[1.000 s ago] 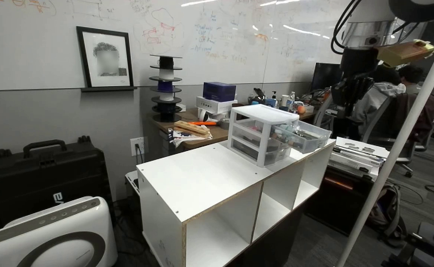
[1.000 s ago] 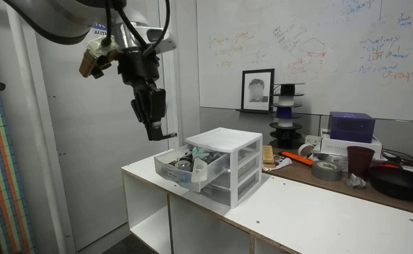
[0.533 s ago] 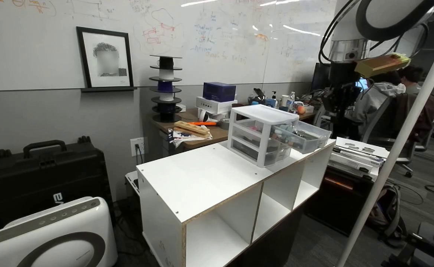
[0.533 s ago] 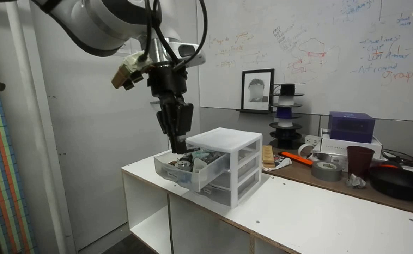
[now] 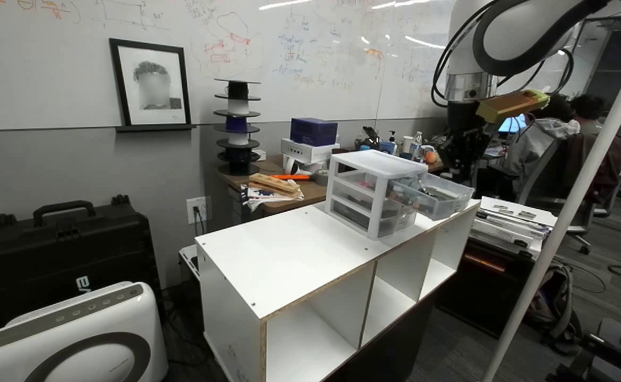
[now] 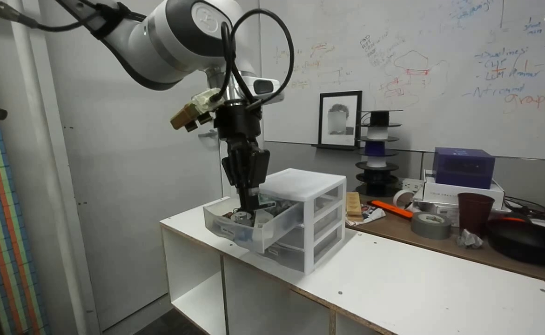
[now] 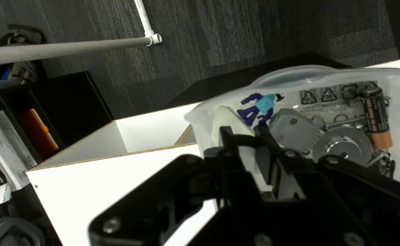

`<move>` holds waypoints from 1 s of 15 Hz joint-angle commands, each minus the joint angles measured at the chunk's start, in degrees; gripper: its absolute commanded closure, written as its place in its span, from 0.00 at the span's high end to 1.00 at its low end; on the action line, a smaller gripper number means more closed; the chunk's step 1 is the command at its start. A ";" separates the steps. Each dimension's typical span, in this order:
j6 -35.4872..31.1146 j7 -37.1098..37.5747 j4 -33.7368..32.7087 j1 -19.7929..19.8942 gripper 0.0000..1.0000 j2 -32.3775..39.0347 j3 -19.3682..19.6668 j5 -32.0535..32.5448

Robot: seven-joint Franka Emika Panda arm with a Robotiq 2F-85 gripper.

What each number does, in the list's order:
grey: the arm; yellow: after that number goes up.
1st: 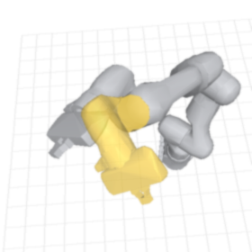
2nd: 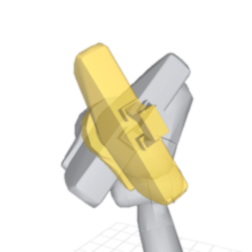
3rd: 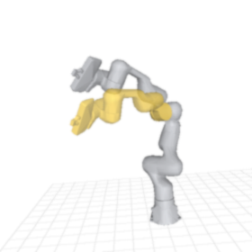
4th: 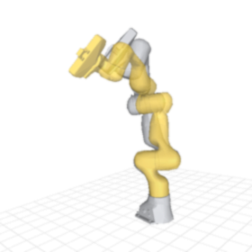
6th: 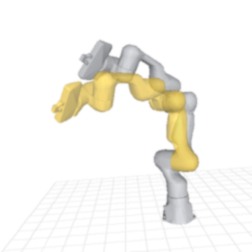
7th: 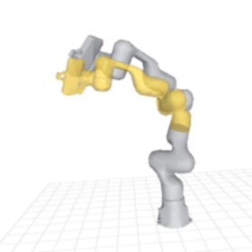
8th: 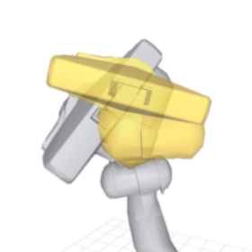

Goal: Put the white object in the drawer and close the drawer

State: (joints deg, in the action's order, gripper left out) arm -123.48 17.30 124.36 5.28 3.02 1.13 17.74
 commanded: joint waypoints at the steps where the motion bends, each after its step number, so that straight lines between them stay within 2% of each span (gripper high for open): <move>1: 1.55 1.91 -4.62 -2.62 0.09 2.91 0.12 1.12; 2: 1.77 1.97 -5.00 -3.15 0.10 3.14 0.13 1.15; 3: 1.71 1.91 -5.29 -3.51 0.16 3.46 0.24 1.14; 4: 1.84 1.27 -5.20 -3.77 0.45 3.58 0.33 1.09; 5: 2.06 1.03 -5.08 -4.01 0.46 3.53 0.38 1.13; 10: 4.85 0.66 -3.61 -4.18 0.82 1.03 0.54 0.37; 12: 7.76 0.26 -1.60 -4.16 0.97 -2.54 0.44 0.17; 15: 12.58 -1.20 1.21 -4.45 1.00 -8.55 -0.48 -1.44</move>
State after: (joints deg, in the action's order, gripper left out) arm -115.32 17.69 121.89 1.78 1.93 1.10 17.51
